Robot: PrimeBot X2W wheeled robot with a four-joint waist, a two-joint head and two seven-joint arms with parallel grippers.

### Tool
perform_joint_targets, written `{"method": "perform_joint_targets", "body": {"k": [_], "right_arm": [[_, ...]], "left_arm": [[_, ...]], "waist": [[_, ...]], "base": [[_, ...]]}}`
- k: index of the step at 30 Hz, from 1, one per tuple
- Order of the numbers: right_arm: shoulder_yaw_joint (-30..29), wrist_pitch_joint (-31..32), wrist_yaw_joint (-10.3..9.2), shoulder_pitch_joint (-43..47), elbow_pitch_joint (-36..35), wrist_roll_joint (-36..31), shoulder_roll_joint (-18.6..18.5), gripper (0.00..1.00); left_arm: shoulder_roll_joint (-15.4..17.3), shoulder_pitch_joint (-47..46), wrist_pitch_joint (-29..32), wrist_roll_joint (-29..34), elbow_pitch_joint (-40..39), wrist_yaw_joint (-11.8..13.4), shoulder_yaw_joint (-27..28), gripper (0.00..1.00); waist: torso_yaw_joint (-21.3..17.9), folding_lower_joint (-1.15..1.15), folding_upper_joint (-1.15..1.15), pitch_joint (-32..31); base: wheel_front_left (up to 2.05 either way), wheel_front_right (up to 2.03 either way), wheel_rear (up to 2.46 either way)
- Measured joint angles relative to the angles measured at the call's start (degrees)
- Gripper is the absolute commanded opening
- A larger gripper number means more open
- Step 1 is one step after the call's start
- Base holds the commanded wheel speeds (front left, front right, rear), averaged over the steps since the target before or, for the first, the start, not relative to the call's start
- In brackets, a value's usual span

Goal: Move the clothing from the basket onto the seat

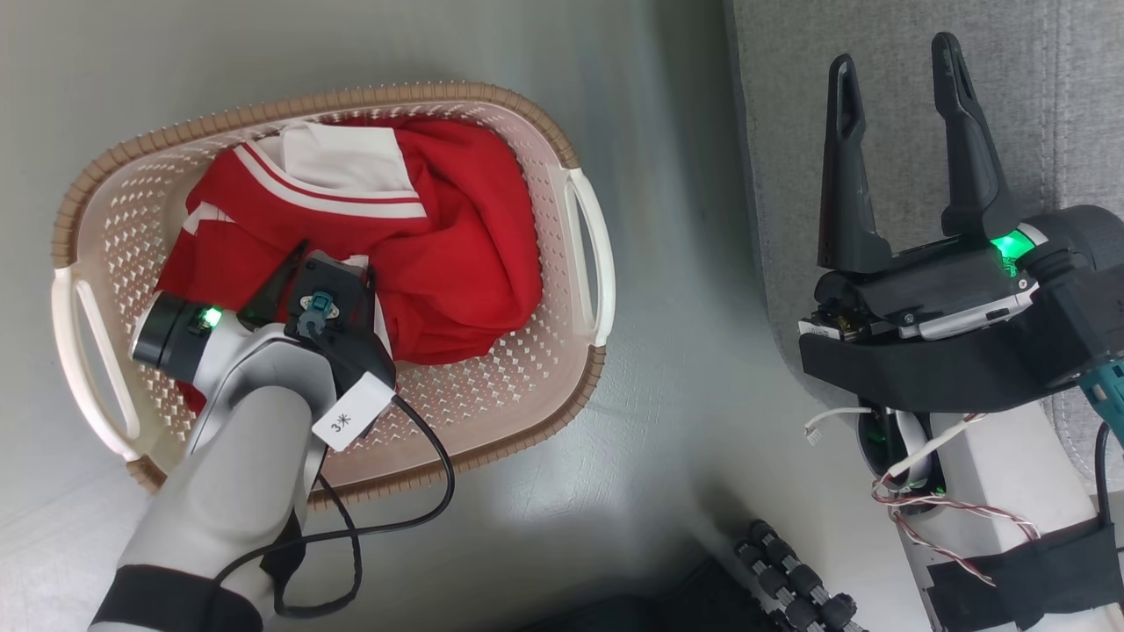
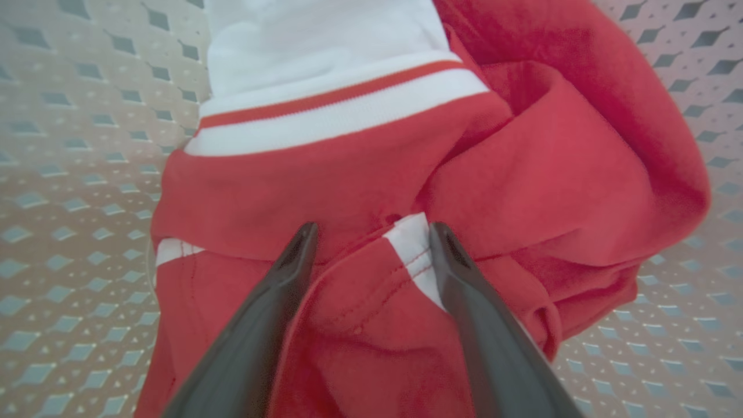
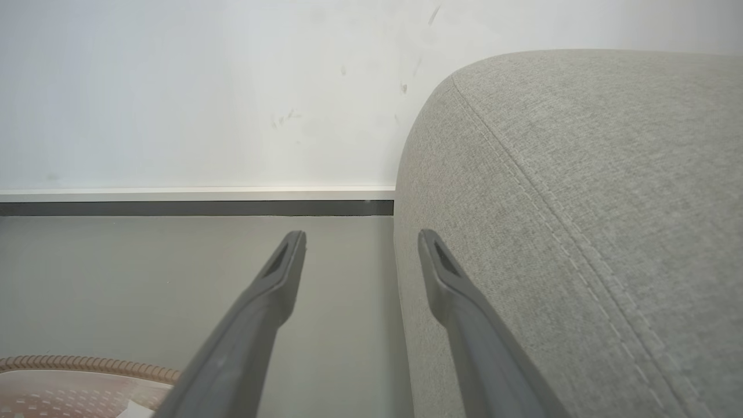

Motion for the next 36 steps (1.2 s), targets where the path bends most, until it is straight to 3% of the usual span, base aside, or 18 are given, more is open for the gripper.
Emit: {"method": "perform_joint_targets", "body": {"k": [6, 7, 8, 9, 10, 11, 36], "right_arm": [[-0.1, 0.0, -0.01, 0.0, 1.2, 0.0, 0.2, 1.00], [-0.1, 0.0, 0.00, 0.0, 1.4, 0.0, 0.3, 1.00], [0.0, 0.0, 0.00, 0.0, 1.7, 0.0, 0.3, 1.00], [0.0, 0.0, 0.00, -0.1, 2.0, 0.1, 0.4, 1.00], [0.1, 0.0, 0.00, -0.1, 2.1, 0.1, 0.4, 1.00], [0.1, 0.0, 0.03, -0.1, 2.2, 0.1, 0.4, 1.00], [-2.2, 0.0, 0.68, 1.8, 10.5, 0.4, 0.7, 1.00]], "left_arm": [[0.0, 0.0, 0.0, 0.0, 1.1, -0.2, -0.3, 0.98], [0.0, 0.0, 0.0, 0.1, 1.4, -0.2, -0.4, 0.82], [0.0, 0.0, 0.0, 0.3, 1.7, -0.2, -0.5, 0.48], [0.0, 0.0, 0.0, 0.5, 2.0, -0.2, -0.5, 0.37], [0.1, 0.0, 0.0, 0.7, 2.3, -0.3, -0.6, 0.04], [0.1, 0.1, 0.0, 0.8, 2.6, -0.3, -0.7, 0.00], [-3.4, 3.5, -9.5, -4.7, 1.8, -4.8, 0.6, 0.00]], "waist": [[0.0, 0.00, 0.00, -1.0], [0.0, 0.00, 0.00, -1.2], [0.1, 0.00, -0.01, -1.5], [0.1, 0.00, -0.01, -1.8], [0.1, 0.00, -0.01, -2.0], [0.2, 0.00, -0.01, -2.3], [1.9, -0.01, -0.01, -15.3]], "base": [[0.00, 0.00, 0.00], [0.00, 0.00, 0.00], [0.00, 0.00, 0.00], [0.00, 0.00, 0.00], [0.00, 0.00, 0.00], [0.00, 0.00, 0.00], [0.00, 0.00, 0.00]]}}
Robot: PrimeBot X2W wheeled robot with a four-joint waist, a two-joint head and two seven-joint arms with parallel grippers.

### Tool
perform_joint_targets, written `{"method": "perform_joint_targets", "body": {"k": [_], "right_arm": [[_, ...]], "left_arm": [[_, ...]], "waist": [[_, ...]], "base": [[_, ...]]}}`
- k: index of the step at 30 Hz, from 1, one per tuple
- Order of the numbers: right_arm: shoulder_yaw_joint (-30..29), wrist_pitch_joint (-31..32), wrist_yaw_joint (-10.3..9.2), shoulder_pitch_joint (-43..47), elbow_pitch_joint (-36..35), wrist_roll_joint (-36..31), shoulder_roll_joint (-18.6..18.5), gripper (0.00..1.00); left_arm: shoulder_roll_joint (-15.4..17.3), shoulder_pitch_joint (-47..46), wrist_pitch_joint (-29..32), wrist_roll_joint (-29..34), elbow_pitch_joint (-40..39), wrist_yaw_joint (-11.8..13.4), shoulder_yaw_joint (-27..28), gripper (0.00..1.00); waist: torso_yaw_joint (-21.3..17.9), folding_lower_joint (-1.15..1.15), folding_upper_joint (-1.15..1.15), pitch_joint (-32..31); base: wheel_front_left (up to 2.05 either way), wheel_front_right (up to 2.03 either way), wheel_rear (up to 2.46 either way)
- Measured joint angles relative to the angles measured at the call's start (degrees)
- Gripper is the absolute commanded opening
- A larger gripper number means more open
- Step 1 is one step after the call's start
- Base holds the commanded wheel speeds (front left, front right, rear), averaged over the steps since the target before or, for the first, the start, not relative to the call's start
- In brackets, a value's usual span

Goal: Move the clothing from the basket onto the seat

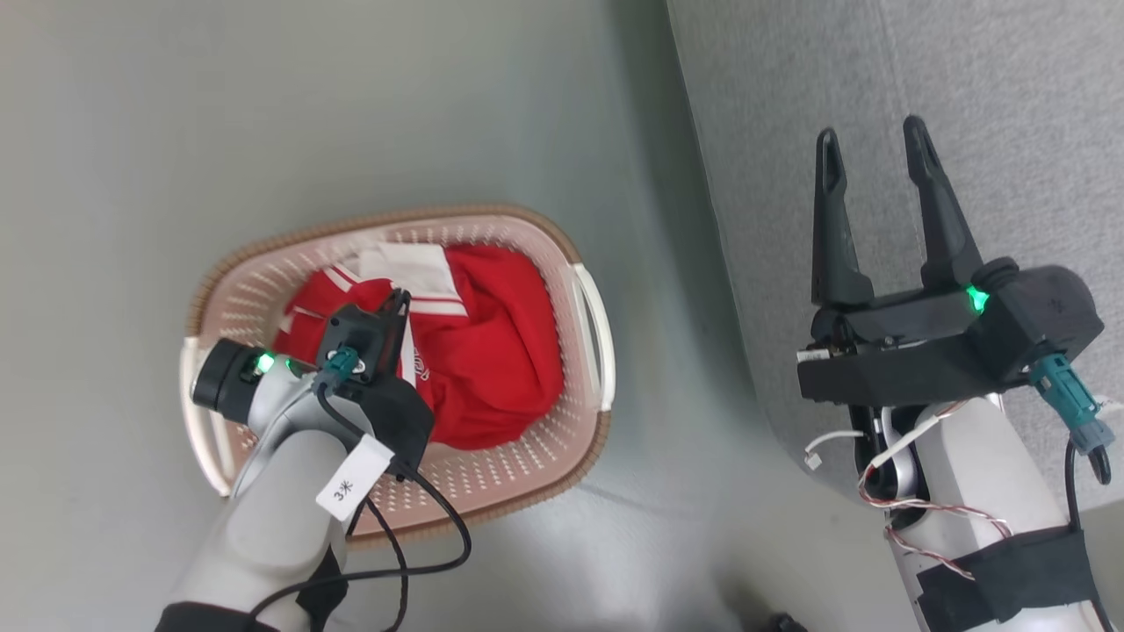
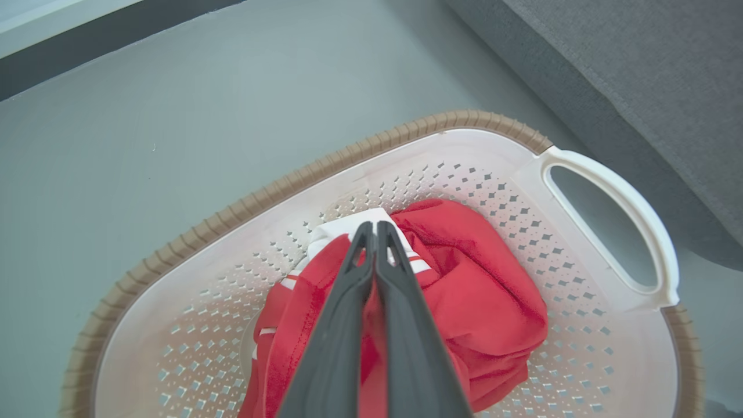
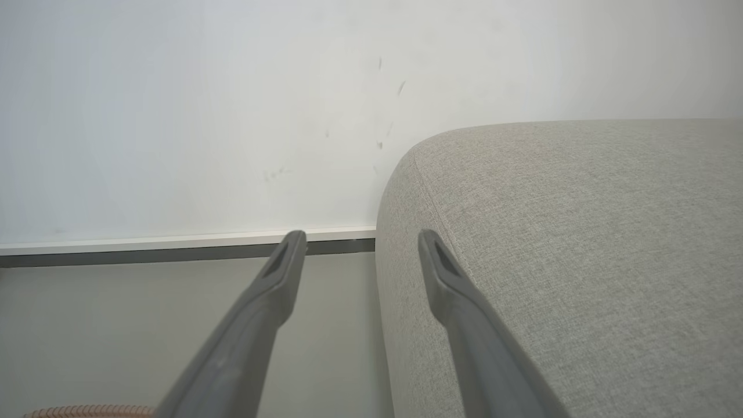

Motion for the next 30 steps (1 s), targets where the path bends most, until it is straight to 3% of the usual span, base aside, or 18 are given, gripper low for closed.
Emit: {"method": "perform_joint_targets", "body": {"k": [15, 30], "right_arm": [[-1.6, 0.0, 0.66, 6.2, 2.9, -0.3, -0.3, 1.00], [-2.0, 0.0, 1.34, 12.0, 5.5, -0.4, -0.3, 1.00]], "left_arm": [[-0.7, 8.5, -1.2, -4.7, -6.9, -2.0, 1.4, 0.00], [-1.0, 19.1, -1.2, -8.0, -24.1, -3.0, 2.5, 0.00]], "waist": [[4.5, 0.00, -0.01, -11.5], [7.2, -0.01, -0.01, -23.8]], "base": [[0.00, 0.00, 0.00], [0.00, 0.00, 0.00]]}}
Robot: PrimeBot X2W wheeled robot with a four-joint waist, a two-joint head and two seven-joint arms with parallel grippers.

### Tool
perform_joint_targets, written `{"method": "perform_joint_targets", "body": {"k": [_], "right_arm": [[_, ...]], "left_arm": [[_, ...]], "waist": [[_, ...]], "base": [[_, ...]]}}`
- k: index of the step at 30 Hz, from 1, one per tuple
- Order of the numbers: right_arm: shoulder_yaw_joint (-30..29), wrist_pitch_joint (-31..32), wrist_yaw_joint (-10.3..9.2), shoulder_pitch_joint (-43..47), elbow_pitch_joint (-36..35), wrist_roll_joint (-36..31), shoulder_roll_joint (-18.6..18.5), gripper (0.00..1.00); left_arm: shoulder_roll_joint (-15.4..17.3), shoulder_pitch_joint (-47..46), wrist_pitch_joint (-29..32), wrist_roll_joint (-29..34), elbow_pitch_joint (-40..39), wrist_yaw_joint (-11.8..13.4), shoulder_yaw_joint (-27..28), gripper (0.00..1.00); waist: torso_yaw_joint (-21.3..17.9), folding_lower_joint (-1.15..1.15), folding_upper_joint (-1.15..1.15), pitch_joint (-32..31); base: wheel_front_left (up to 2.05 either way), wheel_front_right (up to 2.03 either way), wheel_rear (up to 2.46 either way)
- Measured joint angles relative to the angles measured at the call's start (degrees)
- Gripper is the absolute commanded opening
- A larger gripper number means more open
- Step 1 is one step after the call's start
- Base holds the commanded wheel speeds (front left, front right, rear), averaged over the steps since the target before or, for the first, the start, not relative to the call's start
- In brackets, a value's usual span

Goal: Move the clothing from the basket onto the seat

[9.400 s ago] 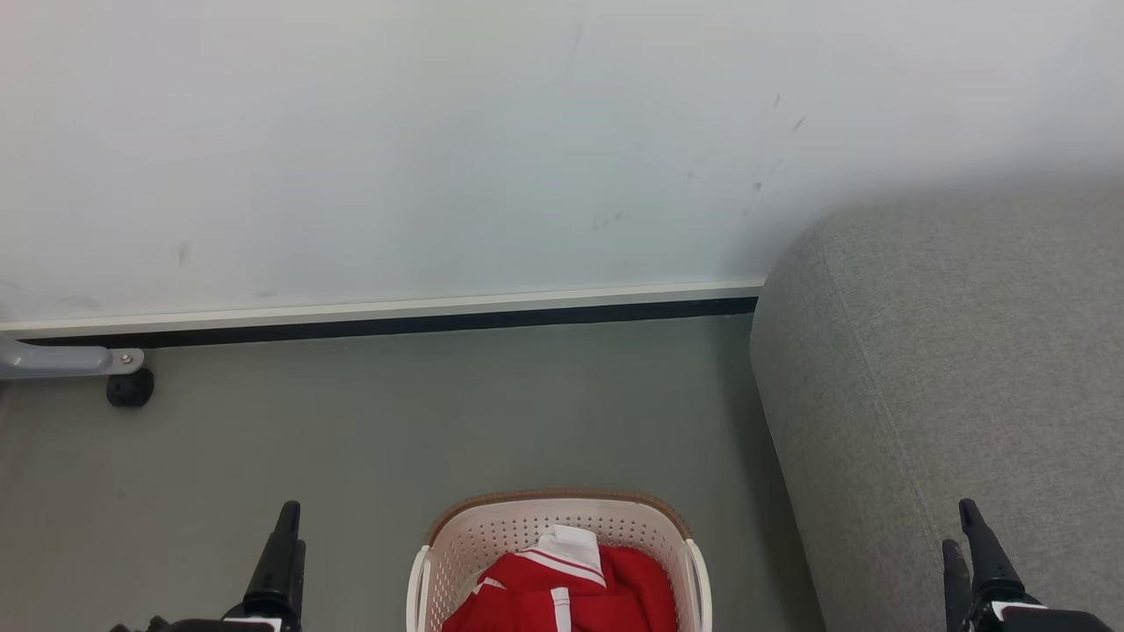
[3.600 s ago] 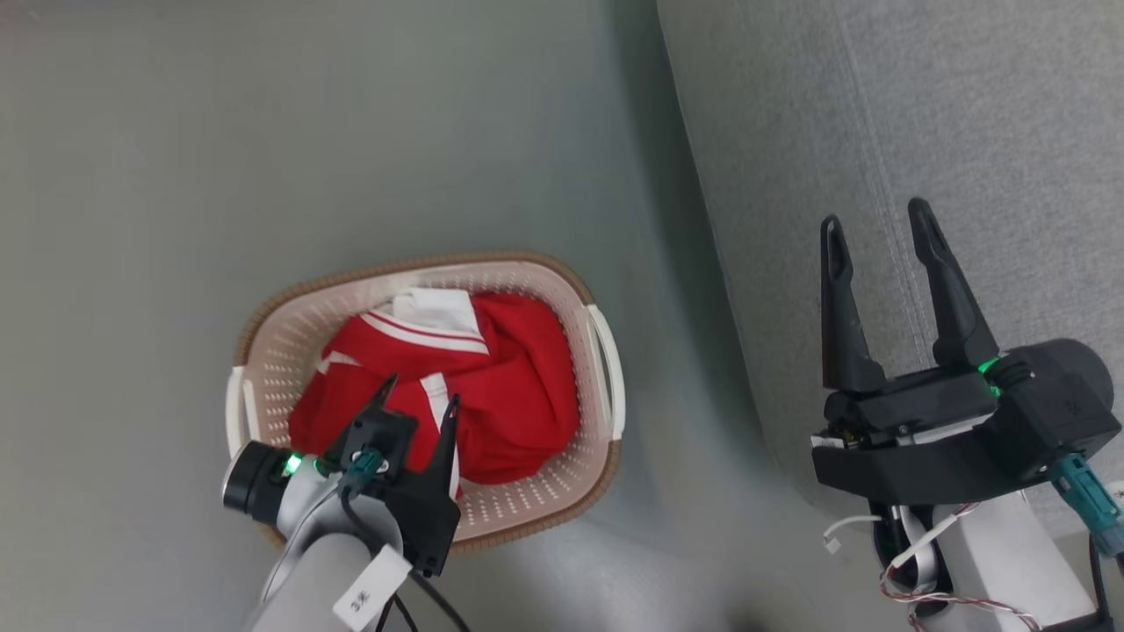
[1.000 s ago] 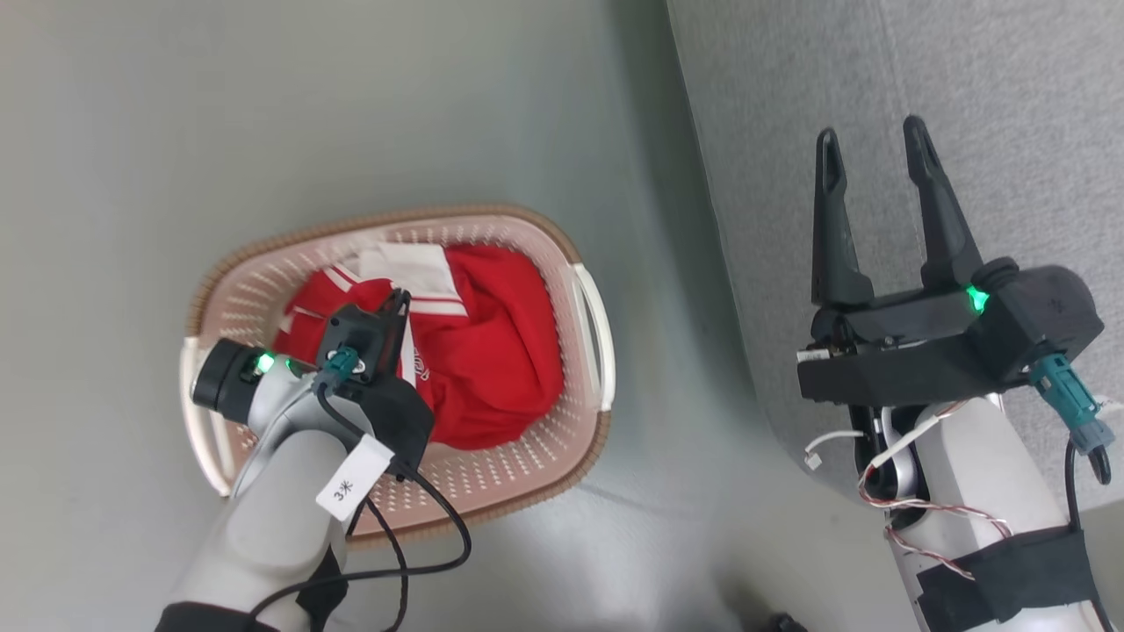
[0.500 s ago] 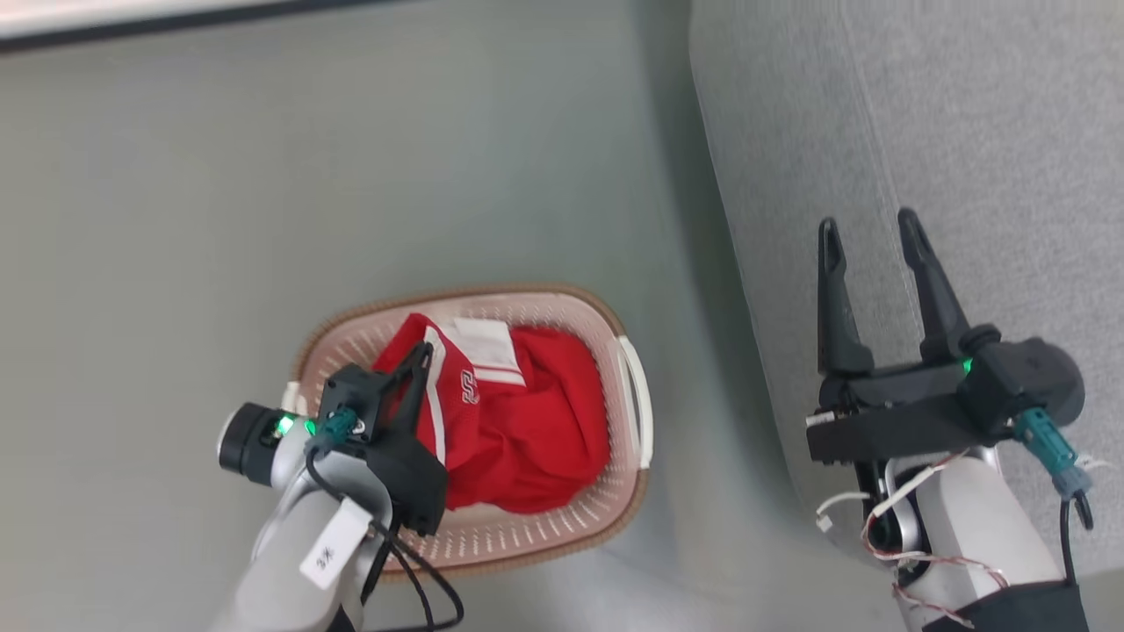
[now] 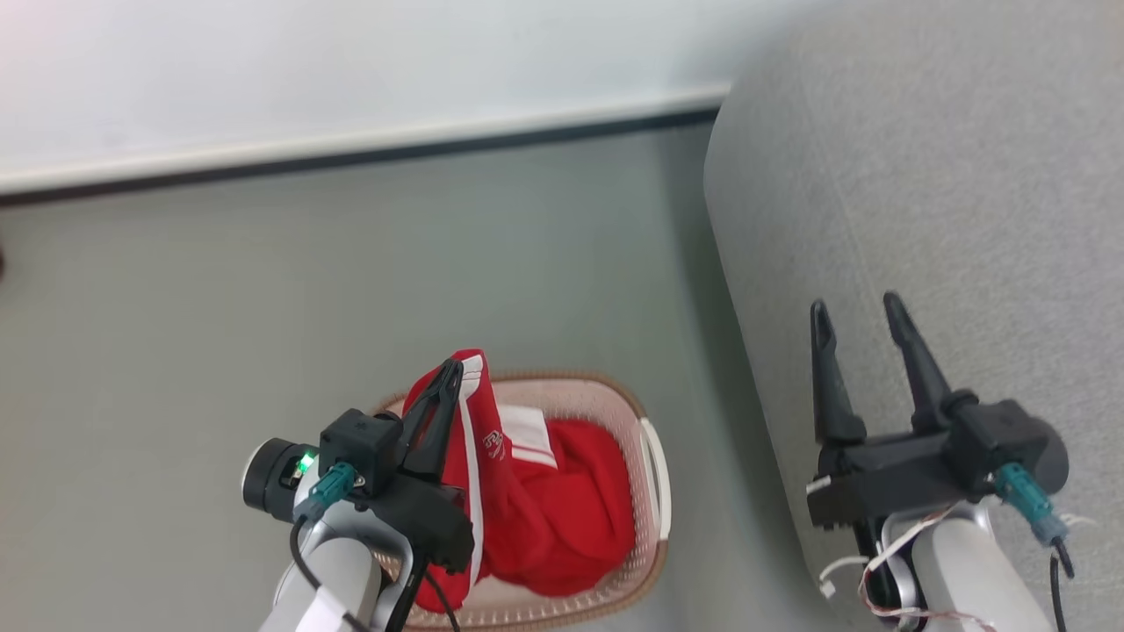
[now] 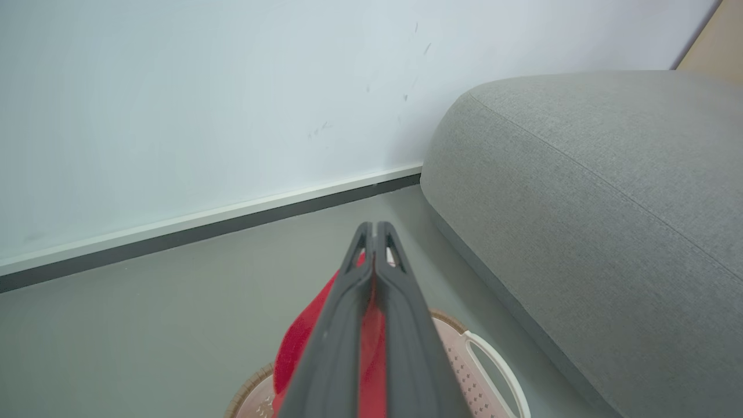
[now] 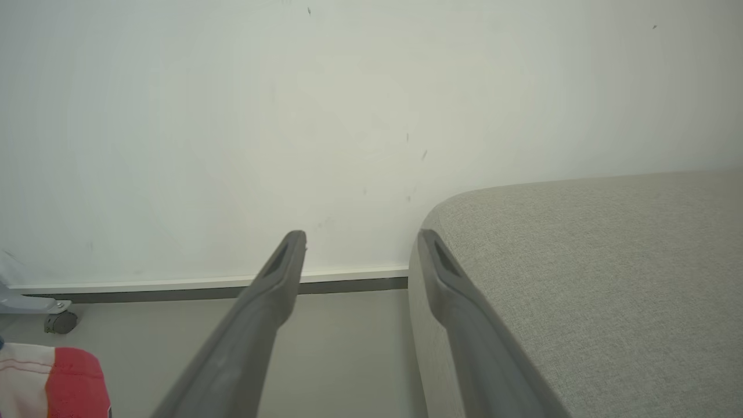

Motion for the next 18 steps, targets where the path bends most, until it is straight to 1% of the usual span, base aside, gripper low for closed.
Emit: {"method": "perform_joint_targets", "body": {"k": [6, 8, 9, 10, 11, 12, 13, 14, 18], "right_arm": [[0.4, 0.0, 0.46, 3.3, 0.4, -0.1, 0.0, 1.00], [0.6, 0.0, 0.48, 4.3, 0.2, -0.1, 0.1, 1.00], [0.8, 0.0, 0.51, 4.5, 0.0, -0.1, 0.1, 1.00], [0.8, 0.0, 0.56, 4.8, -0.3, -0.1, 0.1, 1.00], [0.9, 0.0, 0.56, 5.1, -0.6, -0.1, 0.1, 1.00], [0.9, 0.0, 0.56, 5.3, -0.8, -0.1, 0.1, 1.00], [0.9, 0.0, 0.56, 5.5, -0.8, -0.1, 0.1, 1.00], [0.9, 0.0, 0.56, 5.7, -0.9, -0.2, 0.1, 1.00], [0.8, 0.0, 0.77, 6.8, -1.1, -0.2, 0.1, 1.00]], "left_arm": [[0.0, 2.5, 0.0, -0.2, -6.5, 0.0, 0.0, 0.00], [0.0, 3.1, 0.0, -0.2, -8.3, 0.4, 0.0, 0.00], [0.0, 3.5, 0.0, -0.2, -9.1, 0.6, 0.0, 0.08], [0.0, 3.8, 0.0, -0.2, -9.9, 0.6, 0.0, 0.43], [0.0, 4.1, 0.0, -0.2, -10.6, 0.7, -0.1, 0.51], [0.0, 4.5, 0.0, -0.3, -11.4, 0.9, -0.2, 0.72], [0.0, 4.9, 0.0, -0.5, -12.2, 1.0, -0.3, 0.90], [0.0, 5.2, 0.0, -0.5, -13.0, 1.0, -0.4, 1.00], [0.0, 6.4, 0.0, -0.6, -15.1, 1.3, -1.1, 1.00]], "waist": [[0.0, -0.01, 0.00, -4.8], [-0.1, 0.00, 0.00, -6.2], [-0.2, 0.00, 0.00, -6.9], [-0.3, 0.00, 0.00, -7.4], [-0.4, 0.00, 0.00, -8.0], [-0.6, 0.00, 0.00, -8.4], [-0.7, 0.00, 0.00, -8.9], [-0.9, 0.00, 0.00, -9.2], [-1.6, 0.01, 0.00, -10.4]], "base": [[0.00, 0.00, 0.00], [0.00, 0.00, 0.00], [0.00, 0.00, 0.00], [0.00, 0.00, 0.00], [0.00, 0.00, 0.00], [0.00, 0.00, 0.00], [0.00, 0.00, 0.00], [0.00, 0.00, 0.00], [0.00, 0.00, 0.00]]}}
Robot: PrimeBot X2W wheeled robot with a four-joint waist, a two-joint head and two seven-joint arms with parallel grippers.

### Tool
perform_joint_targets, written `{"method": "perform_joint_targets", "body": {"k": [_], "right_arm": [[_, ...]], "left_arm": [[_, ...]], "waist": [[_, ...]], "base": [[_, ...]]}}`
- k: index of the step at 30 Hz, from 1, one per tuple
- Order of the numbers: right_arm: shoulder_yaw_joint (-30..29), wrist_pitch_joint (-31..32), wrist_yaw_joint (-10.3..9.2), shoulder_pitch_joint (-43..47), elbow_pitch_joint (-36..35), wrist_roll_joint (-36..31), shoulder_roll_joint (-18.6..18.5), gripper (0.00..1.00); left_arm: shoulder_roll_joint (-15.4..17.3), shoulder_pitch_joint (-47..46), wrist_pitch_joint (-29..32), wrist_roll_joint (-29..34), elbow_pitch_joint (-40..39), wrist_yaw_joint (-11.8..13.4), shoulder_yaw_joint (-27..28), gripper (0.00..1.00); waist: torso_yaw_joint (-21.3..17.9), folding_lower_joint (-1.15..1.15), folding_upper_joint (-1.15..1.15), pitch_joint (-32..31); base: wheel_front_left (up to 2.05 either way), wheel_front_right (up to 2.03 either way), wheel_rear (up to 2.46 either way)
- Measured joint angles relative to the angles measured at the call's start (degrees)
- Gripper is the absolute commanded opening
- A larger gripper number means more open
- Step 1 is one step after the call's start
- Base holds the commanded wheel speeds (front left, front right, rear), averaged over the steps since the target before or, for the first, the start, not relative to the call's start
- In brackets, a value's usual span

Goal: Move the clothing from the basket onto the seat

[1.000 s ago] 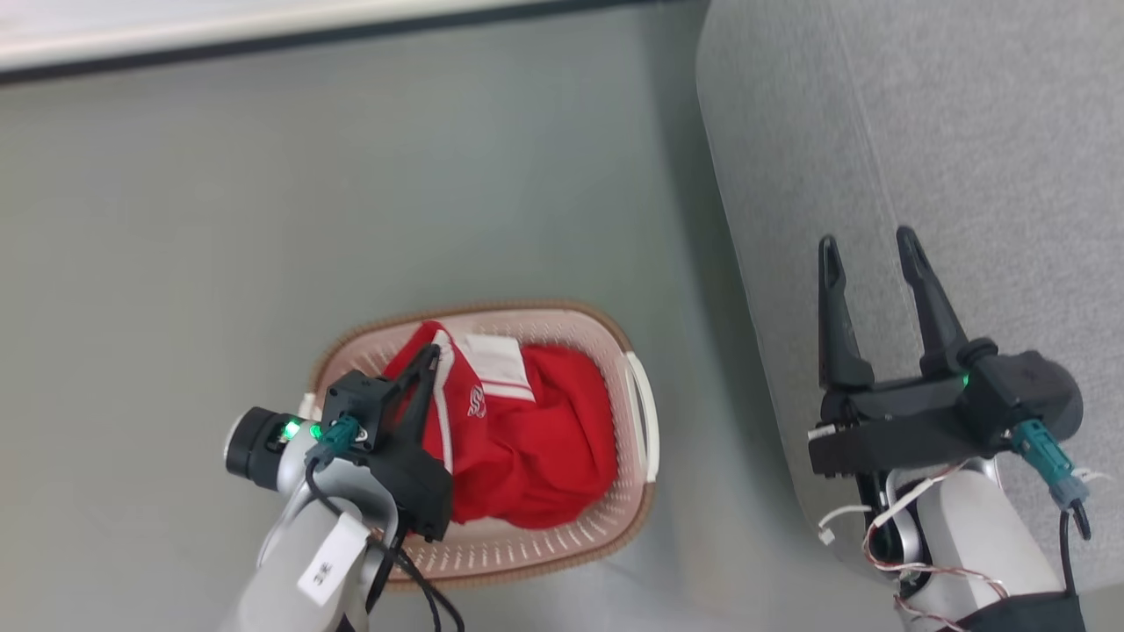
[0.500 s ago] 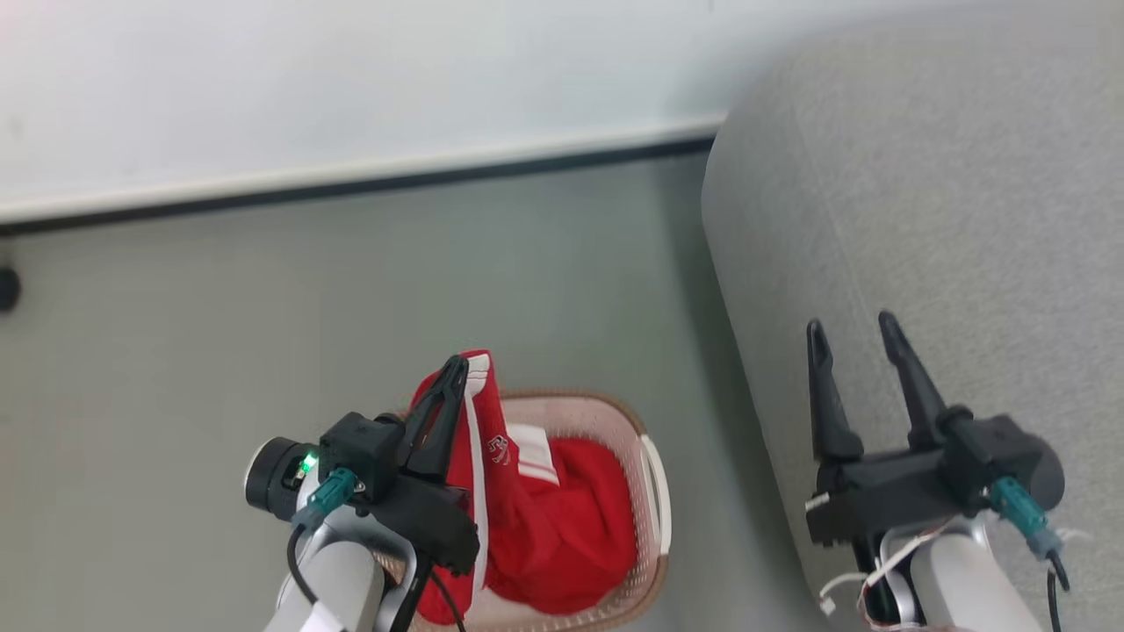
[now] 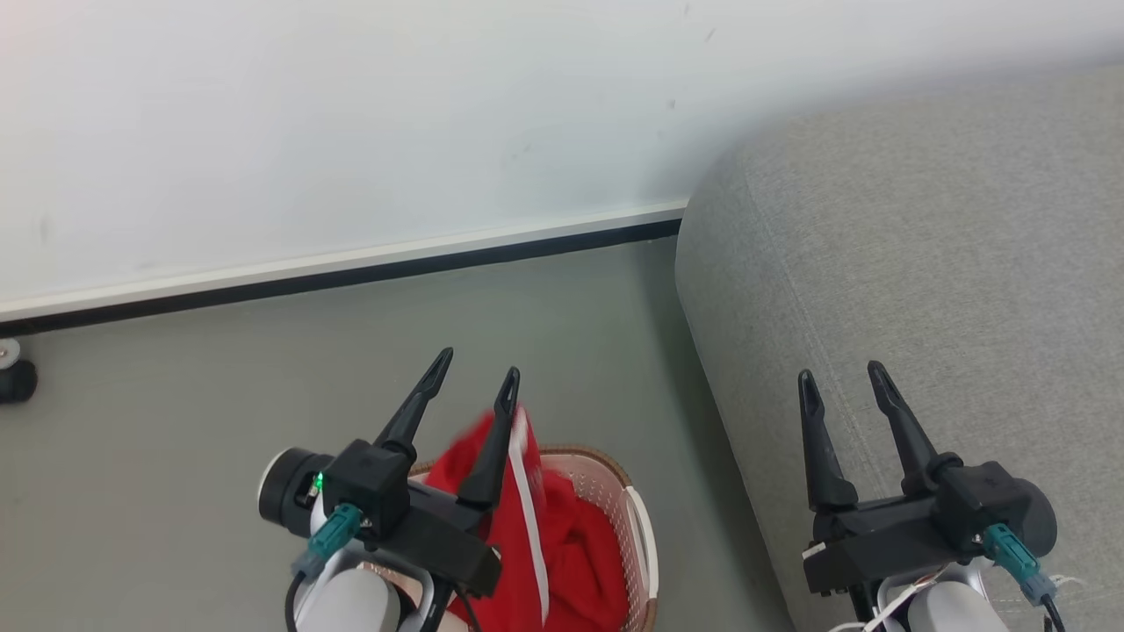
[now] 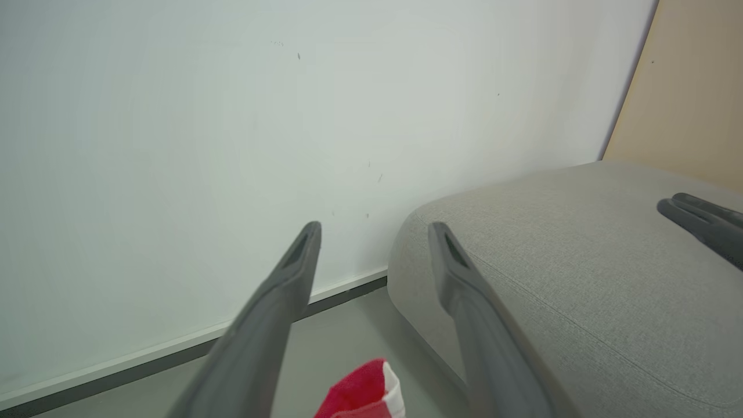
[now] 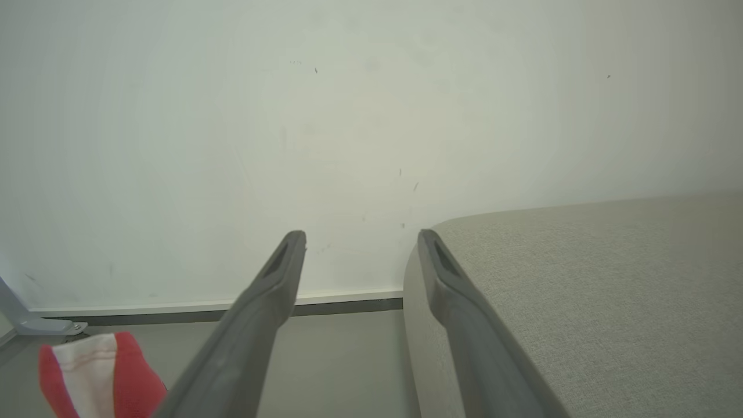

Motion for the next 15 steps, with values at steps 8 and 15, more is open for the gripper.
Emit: {"method": "perform_joint_targets", "body": {"k": [8, 15], "right_arm": [[-0.5, 0.0, 0.05, 1.8, -0.7, -0.2, 0.0, 1.00], [-1.2, 0.0, 0.20, 3.5, -1.1, -0.3, -0.2, 1.00]], "left_arm": [[0.0, 3.1, 0.0, -0.8, -1.7, 1.3, 0.1, 1.00], [0.4, 8.2, 0.0, -3.1, -2.8, 2.8, 3.2, 1.00]], "waist": [[-0.6, 0.01, 0.00, -1.5], [-0.3, 0.00, 0.01, -3.1]], "base": [[0.00, 0.00, 0.00], [0.00, 0.00, 0.00]]}}
